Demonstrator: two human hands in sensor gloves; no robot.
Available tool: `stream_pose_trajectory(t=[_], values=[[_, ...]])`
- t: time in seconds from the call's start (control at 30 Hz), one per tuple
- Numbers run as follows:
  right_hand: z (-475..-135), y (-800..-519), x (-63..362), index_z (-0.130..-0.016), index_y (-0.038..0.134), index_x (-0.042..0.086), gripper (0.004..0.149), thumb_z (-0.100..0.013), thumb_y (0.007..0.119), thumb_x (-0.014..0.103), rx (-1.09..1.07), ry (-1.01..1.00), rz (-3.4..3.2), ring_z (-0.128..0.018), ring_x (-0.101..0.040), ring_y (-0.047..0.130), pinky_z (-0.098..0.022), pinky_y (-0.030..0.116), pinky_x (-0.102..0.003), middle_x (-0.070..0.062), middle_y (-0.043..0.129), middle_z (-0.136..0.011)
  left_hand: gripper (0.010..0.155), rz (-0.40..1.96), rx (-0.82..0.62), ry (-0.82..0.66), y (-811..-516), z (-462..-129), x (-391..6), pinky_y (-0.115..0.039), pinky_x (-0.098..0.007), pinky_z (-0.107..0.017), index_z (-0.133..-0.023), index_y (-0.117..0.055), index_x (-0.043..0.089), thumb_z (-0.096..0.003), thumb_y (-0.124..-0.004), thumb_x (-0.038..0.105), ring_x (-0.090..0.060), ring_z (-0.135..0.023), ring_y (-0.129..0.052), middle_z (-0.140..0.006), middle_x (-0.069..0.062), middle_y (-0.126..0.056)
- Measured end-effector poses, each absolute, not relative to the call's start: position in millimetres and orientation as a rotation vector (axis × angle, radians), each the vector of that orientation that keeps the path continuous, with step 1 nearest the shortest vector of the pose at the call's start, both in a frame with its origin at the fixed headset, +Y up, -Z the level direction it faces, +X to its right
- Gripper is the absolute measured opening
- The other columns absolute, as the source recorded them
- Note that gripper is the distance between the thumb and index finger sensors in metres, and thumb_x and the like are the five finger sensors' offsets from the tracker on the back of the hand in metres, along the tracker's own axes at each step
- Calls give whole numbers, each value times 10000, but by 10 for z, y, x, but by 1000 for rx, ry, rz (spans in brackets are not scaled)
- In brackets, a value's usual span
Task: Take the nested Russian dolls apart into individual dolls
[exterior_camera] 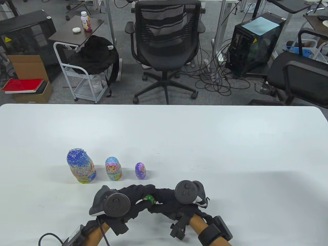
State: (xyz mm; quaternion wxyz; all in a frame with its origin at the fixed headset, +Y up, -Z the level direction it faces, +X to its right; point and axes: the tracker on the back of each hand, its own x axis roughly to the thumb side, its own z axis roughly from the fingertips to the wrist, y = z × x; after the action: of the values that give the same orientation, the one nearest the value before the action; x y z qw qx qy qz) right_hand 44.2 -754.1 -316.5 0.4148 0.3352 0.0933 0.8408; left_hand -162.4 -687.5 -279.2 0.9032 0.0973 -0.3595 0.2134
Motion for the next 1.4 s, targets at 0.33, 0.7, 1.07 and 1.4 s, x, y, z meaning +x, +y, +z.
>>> stream_pose_trajectory(t=[0.33,0.7,1.07,1.4], values=[[-3216,-7535,553,-972,729,89,681,-395,910,402,769,168,2101,-781,-398,890,-583,795,-490,-165,941,-834,601,279,175,-574,-6870,-2892,-1879,-897,-416,-538,-1030,-709,175,-512,-834,452,-287,-712,-1018,-884,-130,-939],[-3282,-7517,710,-970,730,89,682,-399,908,417,708,95,2101,-771,-397,897,-574,800,-486,-163,943,-828,594,58,-65,-627,-7367,-3083,-1723,-897,-411,-553,-994,-752,186,-482,-865,463,-282,-743,-1011,-900,-98,-942],[-3295,-7514,752,-970,730,87,687,-397,909,421,694,77,2100,-766,-395,900,-568,804,-484,-160,947,-822,575,-82,-77,-640,-7503,-3101,-1642,-872,-431,-566,-992,-752,206,-489,-846,467,-299,-778,-981,-930,-79,-920],[-3293,-7522,744,-965,734,86,682,-398,908,423,703,77,2101,-763,-393,903,-567,805,-483,-161,946,-822,581,-163,-72,-628,-7544,-3077,-1576,-849,-456,-583,-1014,-725,199,-509,-797,479,-325,-826,-938,-976,-92,-866]])
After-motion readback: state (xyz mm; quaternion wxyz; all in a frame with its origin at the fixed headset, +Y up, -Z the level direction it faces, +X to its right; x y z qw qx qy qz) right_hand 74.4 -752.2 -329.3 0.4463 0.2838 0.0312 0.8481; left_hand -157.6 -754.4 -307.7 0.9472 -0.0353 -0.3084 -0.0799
